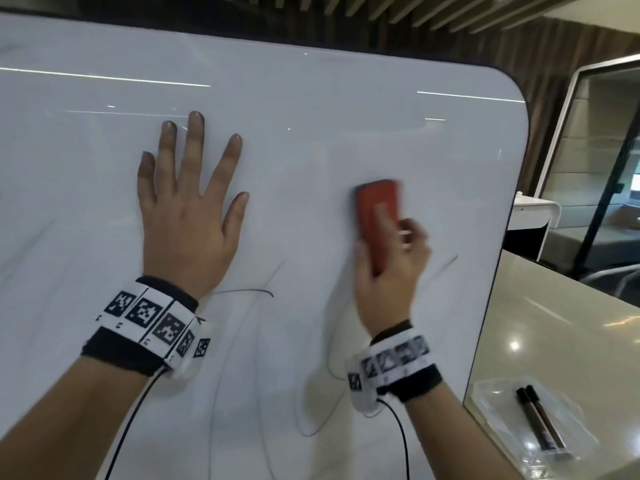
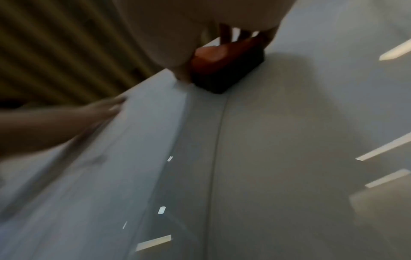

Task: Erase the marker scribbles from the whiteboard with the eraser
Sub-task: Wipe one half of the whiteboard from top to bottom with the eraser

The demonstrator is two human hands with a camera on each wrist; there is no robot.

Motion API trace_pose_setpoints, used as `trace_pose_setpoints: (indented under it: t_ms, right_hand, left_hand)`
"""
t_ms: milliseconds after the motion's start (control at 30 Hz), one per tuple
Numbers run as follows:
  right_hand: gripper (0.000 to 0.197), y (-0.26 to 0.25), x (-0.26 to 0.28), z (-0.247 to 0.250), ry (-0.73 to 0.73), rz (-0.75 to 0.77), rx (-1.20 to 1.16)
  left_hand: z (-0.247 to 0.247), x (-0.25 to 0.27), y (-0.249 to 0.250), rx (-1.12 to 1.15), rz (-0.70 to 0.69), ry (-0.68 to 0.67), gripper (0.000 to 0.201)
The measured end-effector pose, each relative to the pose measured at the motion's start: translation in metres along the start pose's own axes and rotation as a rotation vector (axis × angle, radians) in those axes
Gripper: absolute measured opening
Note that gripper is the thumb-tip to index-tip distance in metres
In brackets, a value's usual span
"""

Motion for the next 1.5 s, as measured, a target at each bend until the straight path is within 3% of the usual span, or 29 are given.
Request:
trace_pose_setpoints:
  t_ms: [100,167,267,400,467,500,533,633,700,767,800,900,967,1033,1100,1167,1233,1300,1400,1467,1500]
  right_hand:
    - [0.041,-0.027,0.029,-0.006,-0.310,0.400,0.008]
    - [0.044,-0.006,0.019,0.006,-0.289,0.366,0.046]
    - [0.053,0.055,0.018,0.039,-0.102,-0.044,0.041]
    - [0.062,0.128,0.070,0.086,0.070,-0.572,0.133]
    - [0.060,0.140,0.083,0.090,0.179,-0.896,0.121]
    - [0.059,0.134,0.076,0.083,0.209,-0.946,0.121]
    - [0.057,0.121,0.063,0.072,0.201,-0.889,0.117]
    - [0.055,0.051,0.020,0.036,0.007,-0.317,0.069]
    - [0.052,0.031,0.014,0.025,-0.144,-0.056,0.059]
    - [0.052,0.055,0.026,0.037,-0.136,-0.082,0.092]
    - [0.054,0.077,0.041,0.049,-0.087,-0.206,0.118]
    - [0.058,0.137,0.095,0.086,0.064,-0.762,0.182]
    - [0.058,0.139,0.097,0.087,0.092,-0.954,0.182]
    - [0.058,0.116,0.063,0.071,0.096,-0.855,0.144]
    - [0.058,0.066,0.021,0.047,0.018,-0.473,0.111]
    - [0.057,0.020,0.006,0.022,-0.158,-0.121,0.103]
    - [0.054,0.019,0.013,0.018,-0.215,-0.027,0.110]
    - [0.057,0.057,0.046,0.033,-0.140,-0.155,0.127]
    - [0.068,0.118,0.112,0.067,0.055,-0.640,0.150]
    - [0.067,0.126,0.127,0.070,0.098,-0.869,0.148]
    - [0.064,0.119,0.120,0.065,0.105,-0.904,0.137]
  left_hand:
    - [-0.001,0.000,-0.001,0.025,-0.005,0.008,0.058]
    - [0.001,0.001,0.000,0.052,-0.001,0.022,0.059]
    - [0.003,0.004,0.004,0.087,0.006,0.042,0.059]
    - [0.004,0.006,0.014,0.107,0.063,0.042,0.059]
    - [0.003,0.006,0.018,0.102,0.087,0.036,0.060]
    - [0.002,0.006,0.019,0.101,0.095,0.031,0.061]
    - [0.001,0.006,0.019,0.104,0.100,0.026,0.062]
    - [-0.001,0.008,0.018,0.110,0.085,0.035,0.063]
    - [-0.001,0.009,0.015,0.125,0.074,0.045,0.063]
    - [-0.001,0.009,0.014,0.140,0.069,0.036,0.062]
    - [-0.001,0.008,0.014,0.140,0.070,0.030,0.062]
    - [-0.001,0.009,0.017,0.111,0.081,0.025,0.063]
    - [-0.001,0.010,0.020,0.097,0.101,0.037,0.062]
    - [-0.003,0.010,0.023,0.106,0.118,0.043,0.062]
    - [-0.005,0.010,0.025,0.133,0.126,0.049,0.061]
    - [-0.006,0.010,0.024,0.157,0.125,0.065,0.060]
    - [-0.006,0.011,0.021,0.158,0.113,0.060,0.060]
    - [-0.006,0.011,0.019,0.135,0.109,0.046,0.060]
    - [-0.006,0.011,0.018,0.079,0.097,0.035,0.061]
    - [-0.006,0.012,0.018,0.055,0.095,0.037,0.061]
    - [-0.007,0.012,0.019,0.053,0.098,0.036,0.061]
Point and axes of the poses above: each hand's wrist, its own x-axis away from the middle knuckle, its own z-axis out of the back of the hand, y = z × x, the point moved 4 cm from there along -x, towards the middle knuckle, and after that the axes turned 12 degrees about z, right-handed, at the moved point
